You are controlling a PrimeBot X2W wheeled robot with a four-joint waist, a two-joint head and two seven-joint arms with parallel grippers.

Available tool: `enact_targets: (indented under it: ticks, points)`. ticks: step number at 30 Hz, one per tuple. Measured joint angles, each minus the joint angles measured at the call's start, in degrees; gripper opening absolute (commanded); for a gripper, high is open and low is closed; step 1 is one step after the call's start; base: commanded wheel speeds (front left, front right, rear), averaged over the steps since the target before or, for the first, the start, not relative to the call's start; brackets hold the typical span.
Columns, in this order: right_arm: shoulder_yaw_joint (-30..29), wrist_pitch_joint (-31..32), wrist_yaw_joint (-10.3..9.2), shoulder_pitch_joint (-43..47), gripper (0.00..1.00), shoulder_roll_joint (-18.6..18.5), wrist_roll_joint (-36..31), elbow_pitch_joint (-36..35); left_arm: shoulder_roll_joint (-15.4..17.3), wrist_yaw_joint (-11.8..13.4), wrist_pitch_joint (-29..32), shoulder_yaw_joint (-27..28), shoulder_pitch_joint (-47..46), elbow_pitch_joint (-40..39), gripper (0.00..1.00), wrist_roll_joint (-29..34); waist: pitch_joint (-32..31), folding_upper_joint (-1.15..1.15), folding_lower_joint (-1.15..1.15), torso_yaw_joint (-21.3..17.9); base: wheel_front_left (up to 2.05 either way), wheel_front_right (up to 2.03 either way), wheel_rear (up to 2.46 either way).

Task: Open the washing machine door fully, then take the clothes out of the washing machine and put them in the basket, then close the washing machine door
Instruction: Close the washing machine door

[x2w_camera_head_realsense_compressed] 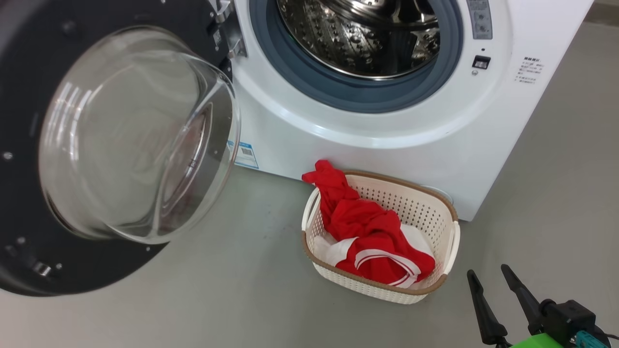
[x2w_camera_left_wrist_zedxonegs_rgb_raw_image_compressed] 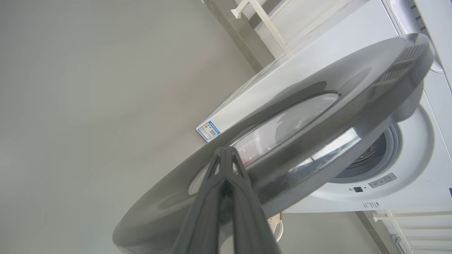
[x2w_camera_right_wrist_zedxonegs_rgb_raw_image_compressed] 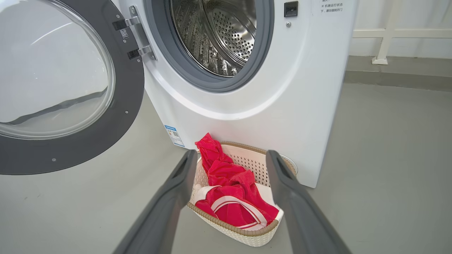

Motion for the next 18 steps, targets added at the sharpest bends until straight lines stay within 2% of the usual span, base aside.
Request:
enact_targets:
  ticks: [9,18]
  points:
    - [-1.07,0.0,0.0,2.49,1.0,0.63,0.01,-0.26,-0.27,0.0,4.24,-1.27,6.1,-11.37,0.0,-6.42,-3.45,0.0,0.0,-0.63,0.0,0.0,0.0]
    - [-1.41,0.0,0.0,3.86,1.0,1.55,0.02,-0.55,-0.98,0.0,7.24,-4.14,11.27,-21.73,0.0,-8.92,-6.17,0.0,0.0,-1.8,0.0,0.0,0.0]
